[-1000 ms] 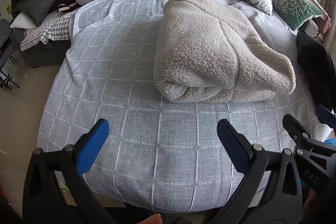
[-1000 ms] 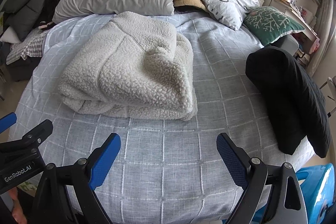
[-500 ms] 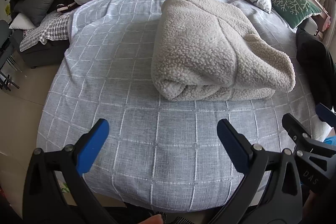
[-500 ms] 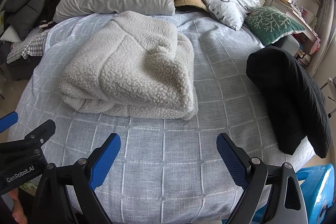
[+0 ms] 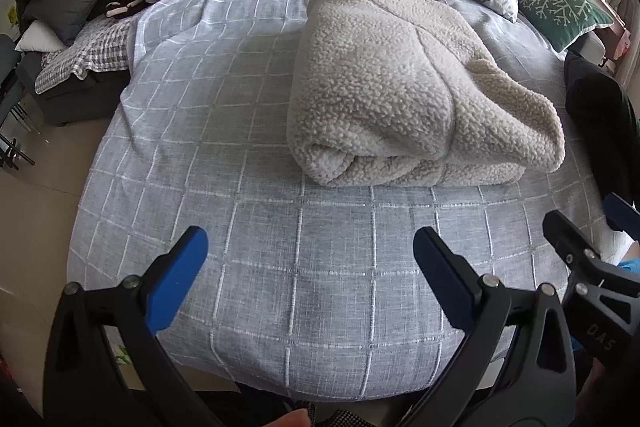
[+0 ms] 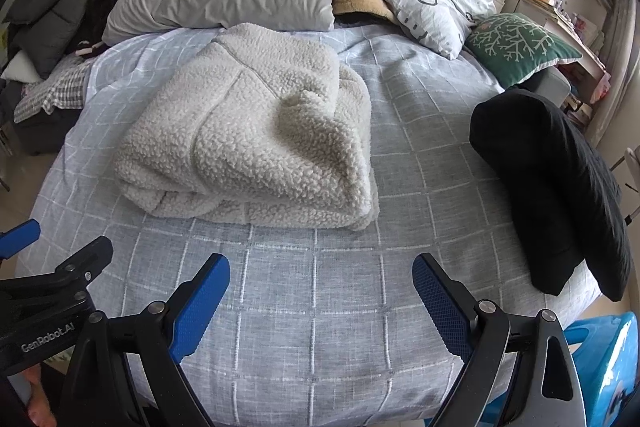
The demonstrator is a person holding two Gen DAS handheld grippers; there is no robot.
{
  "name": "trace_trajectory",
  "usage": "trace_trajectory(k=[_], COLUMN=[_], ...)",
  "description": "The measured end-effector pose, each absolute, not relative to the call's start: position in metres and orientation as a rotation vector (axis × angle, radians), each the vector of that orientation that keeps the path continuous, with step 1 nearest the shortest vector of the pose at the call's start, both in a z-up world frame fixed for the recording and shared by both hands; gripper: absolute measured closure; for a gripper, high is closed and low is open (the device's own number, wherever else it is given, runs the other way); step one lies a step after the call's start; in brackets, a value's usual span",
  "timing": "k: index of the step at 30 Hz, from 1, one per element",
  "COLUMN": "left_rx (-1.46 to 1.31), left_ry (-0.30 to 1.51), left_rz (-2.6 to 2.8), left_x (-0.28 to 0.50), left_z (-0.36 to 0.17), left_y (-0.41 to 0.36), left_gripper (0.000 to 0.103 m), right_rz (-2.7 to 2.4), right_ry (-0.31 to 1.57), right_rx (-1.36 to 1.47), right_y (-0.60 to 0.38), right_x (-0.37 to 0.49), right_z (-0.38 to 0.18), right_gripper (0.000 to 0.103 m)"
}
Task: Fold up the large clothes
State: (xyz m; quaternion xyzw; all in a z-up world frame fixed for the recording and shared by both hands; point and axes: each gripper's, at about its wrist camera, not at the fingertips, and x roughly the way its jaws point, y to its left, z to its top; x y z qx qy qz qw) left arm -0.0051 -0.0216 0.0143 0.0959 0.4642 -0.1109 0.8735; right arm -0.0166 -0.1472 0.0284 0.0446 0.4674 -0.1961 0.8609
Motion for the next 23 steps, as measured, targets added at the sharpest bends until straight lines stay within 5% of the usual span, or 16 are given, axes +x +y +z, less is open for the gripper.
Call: trace_trajectory(k=[23], left_rx=[0.217], left_ry=[0.973], left_rz=[-0.232], left_x=[-0.0055], left_z=[0.0092], left_y=[-0.0282], left_gripper=[0.001], right_rz=[-0.396], right_ry=[0.979], right_rx=[0.102], right_y=[-0.1536], right_x=[-0.0199], right_z=[0.0294], right_gripper=[0.009])
